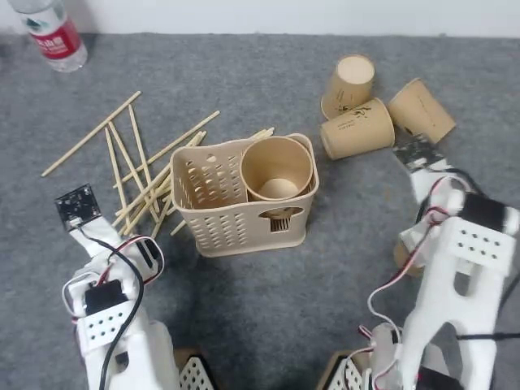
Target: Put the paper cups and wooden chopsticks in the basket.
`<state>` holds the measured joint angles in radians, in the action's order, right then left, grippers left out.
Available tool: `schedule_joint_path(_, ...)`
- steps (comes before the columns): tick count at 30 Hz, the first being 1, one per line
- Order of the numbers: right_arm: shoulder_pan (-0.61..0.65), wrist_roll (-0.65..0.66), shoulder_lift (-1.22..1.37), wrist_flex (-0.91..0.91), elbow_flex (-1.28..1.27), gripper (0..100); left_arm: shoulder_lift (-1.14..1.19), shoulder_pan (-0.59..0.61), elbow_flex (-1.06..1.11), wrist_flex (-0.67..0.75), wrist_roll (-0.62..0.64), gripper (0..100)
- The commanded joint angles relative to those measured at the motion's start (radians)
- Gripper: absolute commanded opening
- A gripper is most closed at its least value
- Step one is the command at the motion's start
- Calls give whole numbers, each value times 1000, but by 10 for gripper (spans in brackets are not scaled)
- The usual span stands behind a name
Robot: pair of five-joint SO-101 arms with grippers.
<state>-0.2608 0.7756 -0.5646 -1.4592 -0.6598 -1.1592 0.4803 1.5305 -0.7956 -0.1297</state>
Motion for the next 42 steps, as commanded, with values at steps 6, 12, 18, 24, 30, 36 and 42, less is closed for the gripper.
schedule_joint_path(6,51,9,-1,272,-258,176,-11,0,-7,18,2,170)
schedule_joint_path(12,56,11,-1,475,-411,177,-11,-2,-7,18,2,170)
schedule_joint_path(18,56,5,-12,682,-569,177,-11,-2,-7,18,2,170)
schedule_joint_path(24,58,5,-10,699,-595,177,-11,-2,-7,18,2,170)
schedule_joint_path(30,94,5,-1,696,-601,179,-11,0,-7,17,2,170)
schedule_joint_path(36,119,11,-7,725,-634,177,-11,0,-7,17,2,170)
schedule_joint_path(42,88,6,-1,754,-634,177,-11,0,-7,17,2,170)
